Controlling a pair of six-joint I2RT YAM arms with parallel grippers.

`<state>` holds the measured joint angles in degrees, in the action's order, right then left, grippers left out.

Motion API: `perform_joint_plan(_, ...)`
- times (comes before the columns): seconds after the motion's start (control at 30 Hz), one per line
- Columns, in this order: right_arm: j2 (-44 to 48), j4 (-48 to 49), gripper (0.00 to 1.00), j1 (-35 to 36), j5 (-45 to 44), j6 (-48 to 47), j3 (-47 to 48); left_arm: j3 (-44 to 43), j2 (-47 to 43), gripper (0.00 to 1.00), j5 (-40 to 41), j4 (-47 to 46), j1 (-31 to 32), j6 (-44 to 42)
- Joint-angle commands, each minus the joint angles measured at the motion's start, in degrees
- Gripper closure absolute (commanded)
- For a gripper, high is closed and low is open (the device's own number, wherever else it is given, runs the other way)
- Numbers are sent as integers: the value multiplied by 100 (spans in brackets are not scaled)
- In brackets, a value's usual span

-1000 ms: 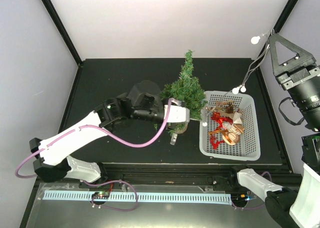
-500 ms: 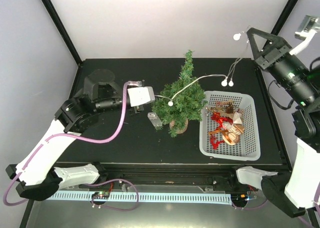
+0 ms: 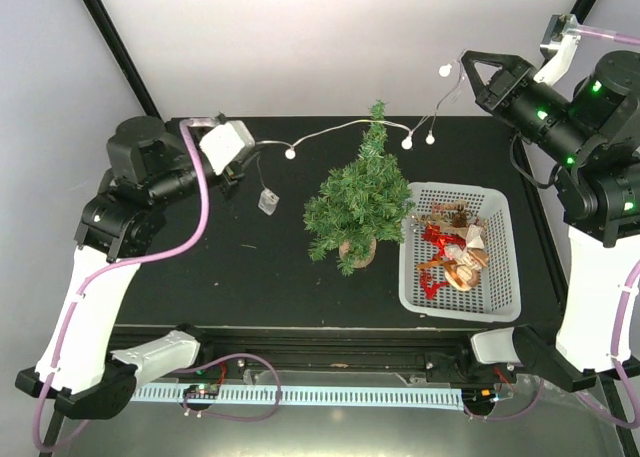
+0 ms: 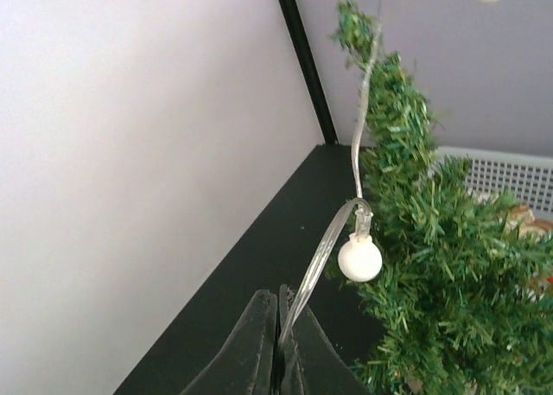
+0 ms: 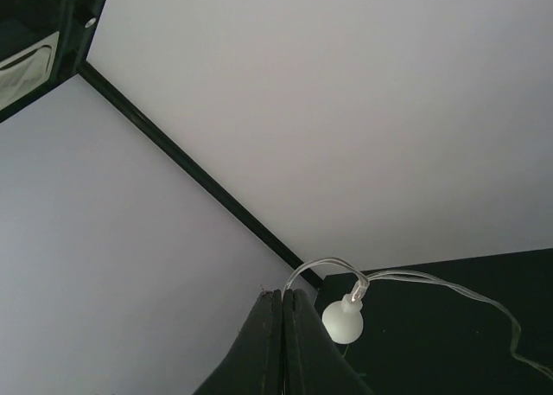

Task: Decorate the small christmas tree

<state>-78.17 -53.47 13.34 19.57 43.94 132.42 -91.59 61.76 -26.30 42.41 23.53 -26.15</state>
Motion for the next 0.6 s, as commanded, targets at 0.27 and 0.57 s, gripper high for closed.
perform_joint_plan(0.27,179,441,99,-29,-135,-15,-186,-1142,255,98,-1349,-899,-1074,1414)
perform_joint_plan(0.57,182,680,98,-34,-483,-27,-252,-1211,502,98,-2260,-2199,-2024,2893)
